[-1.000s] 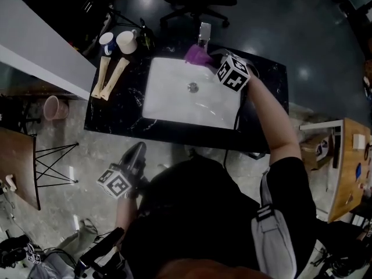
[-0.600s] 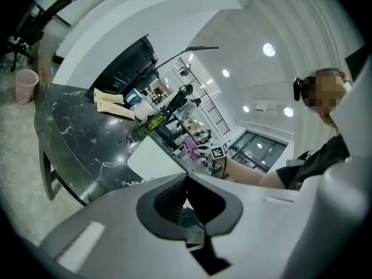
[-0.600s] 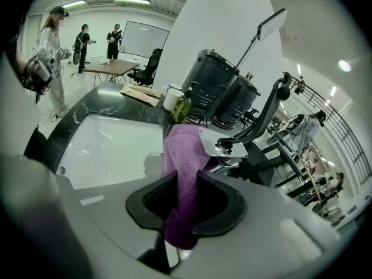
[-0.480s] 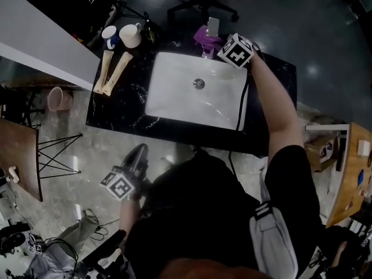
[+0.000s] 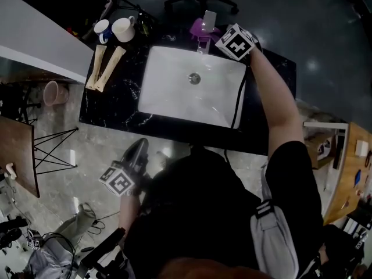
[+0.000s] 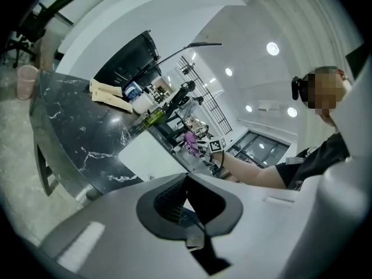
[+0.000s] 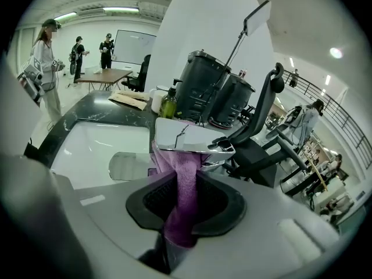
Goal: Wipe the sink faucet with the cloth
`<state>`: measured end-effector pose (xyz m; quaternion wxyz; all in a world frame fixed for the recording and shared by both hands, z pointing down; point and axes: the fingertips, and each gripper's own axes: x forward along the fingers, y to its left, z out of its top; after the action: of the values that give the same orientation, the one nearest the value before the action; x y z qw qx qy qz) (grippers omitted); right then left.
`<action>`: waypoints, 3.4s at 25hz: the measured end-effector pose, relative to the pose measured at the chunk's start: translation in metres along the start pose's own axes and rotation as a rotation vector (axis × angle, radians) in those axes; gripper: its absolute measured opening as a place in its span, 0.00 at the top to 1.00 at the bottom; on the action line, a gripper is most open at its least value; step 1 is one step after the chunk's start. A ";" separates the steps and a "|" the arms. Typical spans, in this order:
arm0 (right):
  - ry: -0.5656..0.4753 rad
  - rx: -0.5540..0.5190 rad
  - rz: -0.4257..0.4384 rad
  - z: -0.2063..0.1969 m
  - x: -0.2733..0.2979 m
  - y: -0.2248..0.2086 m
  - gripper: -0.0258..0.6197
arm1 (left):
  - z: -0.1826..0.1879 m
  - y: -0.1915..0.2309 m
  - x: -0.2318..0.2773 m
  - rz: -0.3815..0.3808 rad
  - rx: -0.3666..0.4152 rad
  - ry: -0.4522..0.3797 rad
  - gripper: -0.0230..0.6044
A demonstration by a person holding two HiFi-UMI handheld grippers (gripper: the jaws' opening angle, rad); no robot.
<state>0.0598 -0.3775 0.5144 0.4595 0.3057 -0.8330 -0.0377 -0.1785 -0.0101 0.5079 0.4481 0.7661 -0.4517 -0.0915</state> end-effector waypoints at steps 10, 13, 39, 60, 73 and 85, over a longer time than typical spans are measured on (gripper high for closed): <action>-0.066 0.008 0.039 -0.006 -0.040 0.070 0.82 | 0.010 -0.026 -0.001 -0.065 0.059 0.009 0.96; -0.061 -0.037 0.076 -0.013 -0.046 0.105 0.82 | 0.010 -0.034 0.004 -0.099 0.067 0.014 0.96; 0.041 0.036 -0.042 -0.042 0.048 0.015 0.82 | -0.007 -0.013 0.014 0.051 -0.024 -0.056 0.96; 0.024 0.305 -0.014 -0.073 0.049 0.015 0.82 | 0.014 -0.017 0.031 0.035 0.044 0.000 0.96; -0.146 0.156 -0.304 0.010 -0.073 -0.071 0.82 | 0.024 -0.027 0.040 -0.067 0.050 0.019 0.96; -0.175 0.459 -0.094 -0.018 -0.005 -0.047 0.83 | 0.019 -0.015 0.026 -0.010 0.016 -0.012 0.96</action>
<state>0.0982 -0.4089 0.5045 0.3018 0.4361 -0.8413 0.1049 -0.1650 -0.0387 0.4924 0.4389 0.7712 -0.4512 -0.0948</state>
